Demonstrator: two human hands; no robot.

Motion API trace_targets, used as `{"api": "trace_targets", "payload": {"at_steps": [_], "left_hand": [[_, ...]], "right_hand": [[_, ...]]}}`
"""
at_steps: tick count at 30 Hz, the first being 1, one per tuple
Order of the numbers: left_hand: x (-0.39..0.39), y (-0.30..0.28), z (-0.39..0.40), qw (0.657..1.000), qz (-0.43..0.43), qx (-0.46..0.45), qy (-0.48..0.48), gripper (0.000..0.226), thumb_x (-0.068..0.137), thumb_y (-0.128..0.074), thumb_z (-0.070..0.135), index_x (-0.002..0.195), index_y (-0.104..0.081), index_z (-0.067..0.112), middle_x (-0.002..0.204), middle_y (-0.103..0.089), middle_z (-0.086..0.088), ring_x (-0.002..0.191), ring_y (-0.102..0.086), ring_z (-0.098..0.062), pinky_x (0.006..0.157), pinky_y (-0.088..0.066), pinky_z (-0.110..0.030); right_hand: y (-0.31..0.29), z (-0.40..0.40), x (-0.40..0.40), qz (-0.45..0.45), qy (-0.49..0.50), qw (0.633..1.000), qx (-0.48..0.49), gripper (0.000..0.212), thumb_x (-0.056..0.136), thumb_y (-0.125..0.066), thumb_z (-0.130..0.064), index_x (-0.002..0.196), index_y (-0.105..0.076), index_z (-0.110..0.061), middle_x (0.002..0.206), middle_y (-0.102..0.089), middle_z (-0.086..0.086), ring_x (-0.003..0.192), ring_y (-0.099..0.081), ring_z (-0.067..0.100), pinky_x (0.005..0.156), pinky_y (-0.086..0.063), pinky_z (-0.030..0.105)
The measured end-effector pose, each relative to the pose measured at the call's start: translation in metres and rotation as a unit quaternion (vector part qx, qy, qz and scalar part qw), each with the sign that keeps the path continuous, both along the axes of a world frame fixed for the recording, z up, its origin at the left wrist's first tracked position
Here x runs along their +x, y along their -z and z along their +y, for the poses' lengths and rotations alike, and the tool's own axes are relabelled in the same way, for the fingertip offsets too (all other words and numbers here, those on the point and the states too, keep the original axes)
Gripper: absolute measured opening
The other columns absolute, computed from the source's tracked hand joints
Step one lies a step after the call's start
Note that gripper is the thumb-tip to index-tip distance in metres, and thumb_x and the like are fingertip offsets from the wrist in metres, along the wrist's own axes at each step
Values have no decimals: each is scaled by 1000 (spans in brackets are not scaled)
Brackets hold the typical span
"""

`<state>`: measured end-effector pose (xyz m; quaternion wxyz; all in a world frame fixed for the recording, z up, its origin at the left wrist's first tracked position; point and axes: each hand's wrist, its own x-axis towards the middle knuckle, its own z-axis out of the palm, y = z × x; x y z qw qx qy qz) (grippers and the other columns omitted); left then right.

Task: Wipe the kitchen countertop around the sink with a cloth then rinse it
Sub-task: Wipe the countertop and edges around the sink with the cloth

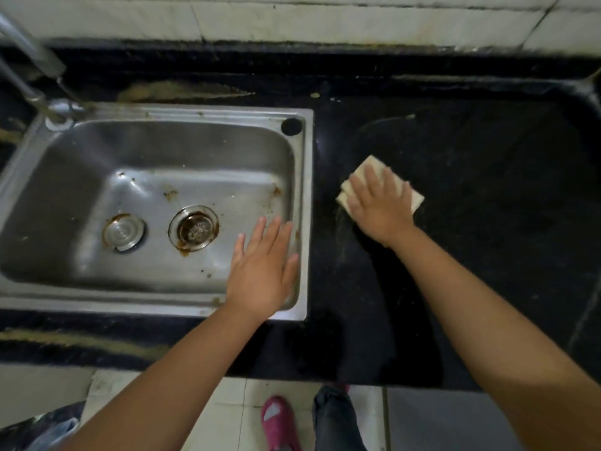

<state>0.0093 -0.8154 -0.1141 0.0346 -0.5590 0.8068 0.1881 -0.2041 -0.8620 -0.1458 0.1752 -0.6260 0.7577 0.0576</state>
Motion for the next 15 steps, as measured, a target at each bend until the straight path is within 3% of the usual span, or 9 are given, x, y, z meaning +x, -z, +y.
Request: {"api": "trace_targets", "payload": {"at_steps": [2,4,8,10,11,13,15], "left_hand": [[-23,1,-12,999,18,17,-23,53,100,-17,36,148,-3,20,157,3,5,143,9,-13,115,6,-34],[-43,3,-25,998,39,25,-39,52,100,-21,31,148,-3,18,157,3,5,144,8,-13,115,4,-34],[-58,17,-42,999,-29,10,11,54,100,-17,34,148,3,19,157,9,5,143,12,-13,115,5,-38],[-60,23,-42,998,-58,9,15,54,100,-15,36,147,6,19,156,14,5,142,15,-12,115,8,-39],[-61,26,-41,998,-61,9,11,54,100,-14,37,147,7,19,155,15,5,142,16,-12,115,9,-39],[-63,28,-40,998,-58,9,2,54,100,-13,36,147,8,20,155,17,6,142,17,-11,114,10,-38],[-64,30,-41,998,-64,9,-3,52,100,-11,37,147,7,21,154,17,8,141,18,-9,114,10,-38]], "right_hand": [[6,38,7,29,-113,993,-33,55,97,-10,-40,137,-43,-22,146,-38,12,131,-37,41,99,-29,66],[15,82,2,21,-168,985,-24,54,99,-6,-40,129,-47,-25,137,-50,8,124,-43,36,98,-32,57],[5,119,-42,12,-166,986,4,53,97,0,-50,132,-37,-34,145,-33,-7,130,-33,25,107,-9,41],[-1,87,-62,35,-107,994,-14,75,87,17,-60,141,-27,-34,152,-17,-10,139,-27,25,109,-6,41],[0,66,-69,28,-75,996,-36,83,78,25,-64,144,-17,-36,152,-3,-12,144,-15,24,111,-2,42],[1,17,-72,7,-29,999,-23,65,86,14,-60,145,-2,-38,155,13,-10,145,8,22,114,4,47],[-3,-39,-62,-8,-28,1000,-1,49,98,-9,-45,146,-2,-37,156,13,-7,144,14,23,114,6,50]]}}
